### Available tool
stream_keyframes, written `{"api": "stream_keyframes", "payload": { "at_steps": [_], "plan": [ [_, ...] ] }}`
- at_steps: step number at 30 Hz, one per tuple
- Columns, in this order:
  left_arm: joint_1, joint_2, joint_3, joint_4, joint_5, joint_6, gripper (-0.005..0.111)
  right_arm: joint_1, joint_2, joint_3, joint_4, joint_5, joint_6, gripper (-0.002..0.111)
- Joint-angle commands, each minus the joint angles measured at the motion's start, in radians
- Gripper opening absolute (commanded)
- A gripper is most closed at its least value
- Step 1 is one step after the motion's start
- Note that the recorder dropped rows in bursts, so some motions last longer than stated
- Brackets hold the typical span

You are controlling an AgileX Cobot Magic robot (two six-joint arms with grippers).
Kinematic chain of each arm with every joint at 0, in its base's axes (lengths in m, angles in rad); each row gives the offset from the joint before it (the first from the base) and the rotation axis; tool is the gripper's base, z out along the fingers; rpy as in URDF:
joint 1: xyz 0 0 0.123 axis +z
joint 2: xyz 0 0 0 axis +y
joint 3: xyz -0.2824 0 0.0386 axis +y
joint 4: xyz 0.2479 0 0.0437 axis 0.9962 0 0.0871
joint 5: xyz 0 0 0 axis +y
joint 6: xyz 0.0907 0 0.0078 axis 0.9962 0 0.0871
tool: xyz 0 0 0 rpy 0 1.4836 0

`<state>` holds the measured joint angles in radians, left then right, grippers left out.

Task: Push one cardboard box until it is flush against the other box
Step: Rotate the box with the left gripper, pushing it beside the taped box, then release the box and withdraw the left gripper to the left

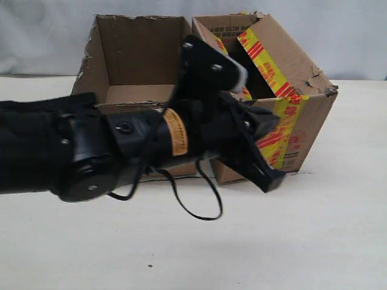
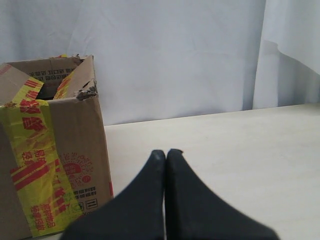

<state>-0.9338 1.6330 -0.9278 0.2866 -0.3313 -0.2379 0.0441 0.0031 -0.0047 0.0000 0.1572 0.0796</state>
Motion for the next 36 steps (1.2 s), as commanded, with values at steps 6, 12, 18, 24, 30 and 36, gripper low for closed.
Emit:
{"api": "stream_keyframes", "payload": {
  "at_steps": [6,12,18,24,30,36],
  "plan": [
    [-0.031,0.260,-0.252,0.069,0.084,-0.028,0.000,-0.008,-0.003,0.005,0.000,-0.010,0.004,0.000],
    [0.077,0.281,-0.265,0.069,0.150,-0.028,0.000,-0.008,-0.003,0.005,0.000,-0.010,0.004,0.000],
    [0.101,0.281,-0.265,0.069,0.222,-0.028,0.000,-0.008,-0.003,0.005,0.000,-0.010,0.004,0.000],
    [0.110,0.281,-0.265,0.069,0.292,-0.028,0.000,-0.008,-0.003,0.005,0.000,-0.010,0.004,0.000],
    [0.112,0.279,-0.265,0.069,0.296,-0.028,0.000,-0.008,-0.003,0.005,0.000,-0.010,0.004,0.000],
    [0.101,0.142,-0.248,0.080,0.372,-0.004,0.000,-0.008,-0.003,0.005,0.000,-0.010,0.004,0.000]
  ]
}}
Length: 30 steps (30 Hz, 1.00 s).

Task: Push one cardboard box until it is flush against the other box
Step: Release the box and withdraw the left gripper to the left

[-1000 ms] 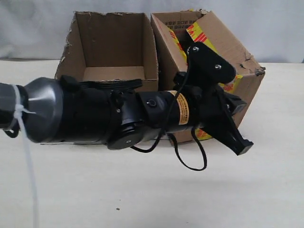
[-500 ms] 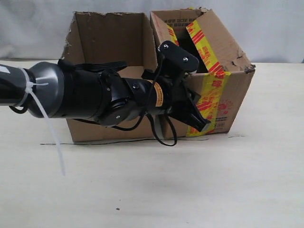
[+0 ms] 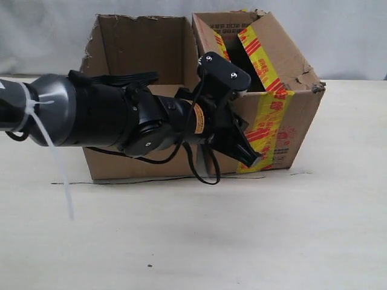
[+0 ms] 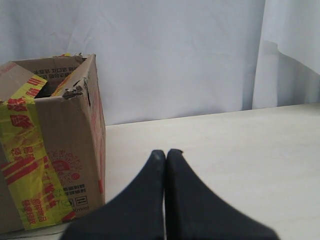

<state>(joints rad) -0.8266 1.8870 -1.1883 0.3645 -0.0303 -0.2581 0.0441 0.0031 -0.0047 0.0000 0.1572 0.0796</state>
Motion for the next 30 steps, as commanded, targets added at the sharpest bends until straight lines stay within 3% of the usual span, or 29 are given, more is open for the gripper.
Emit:
{"api": "stream_keyframes", "payload": {
  "at_steps": [1,4,7,12,14,17,21,30],
  "plan": [
    [0.005,-0.158,0.013,0.002,0.127,0.035,0.000,-0.008,-0.003,0.005,0.000,-0.010,0.004,0.000],
    [0.061,-0.294,0.035,0.005,0.258,0.059,0.000,-0.008,-0.003,0.005,0.000,-0.010,0.004,0.000],
    [0.156,-0.441,0.119,0.017,0.259,0.047,0.000,-0.008,-0.003,0.005,0.000,-0.010,0.004,0.000],
    [0.426,-0.588,0.253,0.017,0.257,-0.035,0.000,-0.008,-0.003,0.005,0.000,-0.010,0.004,0.000],
    [0.547,-0.568,0.287,0.017,0.243,-0.075,0.000,-0.008,-0.003,0.005,0.000,-0.010,0.004,0.000],
    [0.669,-0.474,0.303,0.013,0.179,-0.088,0.000,-0.008,-0.003,0.005,0.000,-0.010,0.004,0.000],
    [0.721,-0.318,0.280,0.013,0.104,-0.088,0.000,-0.008,-0.003,0.005,0.000,-0.010,0.004,0.000],
    [0.709,-0.166,0.176,-0.018,0.030,-0.088,0.000,-0.008,-0.003,0.005,0.000,-0.010,0.004,0.000]
  ]
}}
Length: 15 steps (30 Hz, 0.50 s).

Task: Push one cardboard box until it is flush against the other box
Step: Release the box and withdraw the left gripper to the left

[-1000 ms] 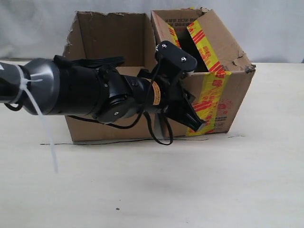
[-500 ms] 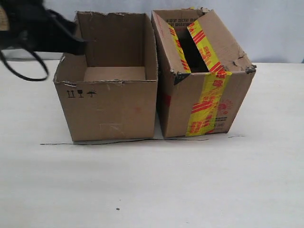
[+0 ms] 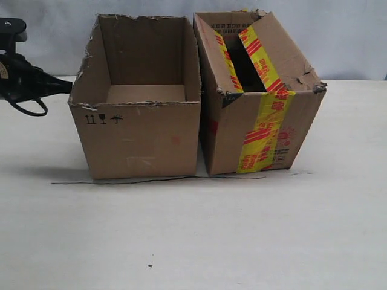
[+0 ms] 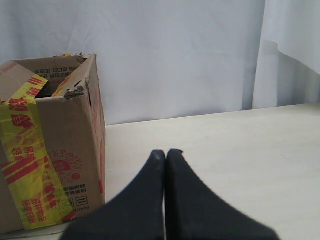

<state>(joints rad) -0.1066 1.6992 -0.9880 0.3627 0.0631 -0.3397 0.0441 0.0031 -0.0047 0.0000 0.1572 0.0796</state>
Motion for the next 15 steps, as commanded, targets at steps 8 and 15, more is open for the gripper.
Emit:
{"api": "stream_keyframes", "payload": {
  "at_steps": [8,15],
  "plan": [
    [-0.057,0.055,-0.051,-0.016,-0.145,-0.006,0.000,-0.008,-0.003,0.005,0.000,-0.010,0.004,0.000],
    [-0.056,0.038,-0.062,0.004,-0.127,0.000,0.000,-0.008,-0.003,0.005,0.000,-0.010,0.004,0.000]
  ]
}}
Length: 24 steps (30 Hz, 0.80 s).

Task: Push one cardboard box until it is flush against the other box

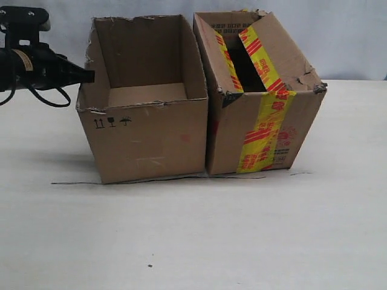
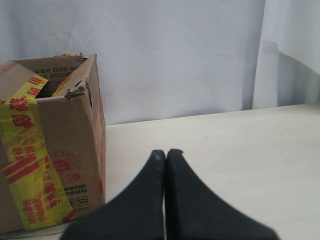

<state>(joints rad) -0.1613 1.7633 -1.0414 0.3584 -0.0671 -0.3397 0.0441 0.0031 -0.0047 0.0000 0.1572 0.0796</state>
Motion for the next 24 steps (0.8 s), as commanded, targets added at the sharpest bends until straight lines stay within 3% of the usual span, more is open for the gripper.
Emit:
{"api": "stream_keyframes", "payload": {
  "at_steps": [1,7,19,24],
  "plan": [
    [-0.001,-0.044,-0.009,0.009,0.013,0.002,0.000,-0.008,-0.003,0.005,0.000,-0.010,0.004,0.000],
    [-0.010,-0.327,0.094,0.052,0.021,0.017,0.000,-0.008,-0.003,0.005,0.000,-0.010,0.004,0.000],
    [-0.015,-1.214,0.766,0.022,-0.149,-0.057,0.000,-0.008,-0.003,0.005,0.000,-0.010,0.004,0.000],
    [-0.015,-1.504,0.930,0.026,-0.098,-0.054,0.000,-0.008,-0.003,0.005,0.000,-0.010,0.004,0.000]
  ]
}}
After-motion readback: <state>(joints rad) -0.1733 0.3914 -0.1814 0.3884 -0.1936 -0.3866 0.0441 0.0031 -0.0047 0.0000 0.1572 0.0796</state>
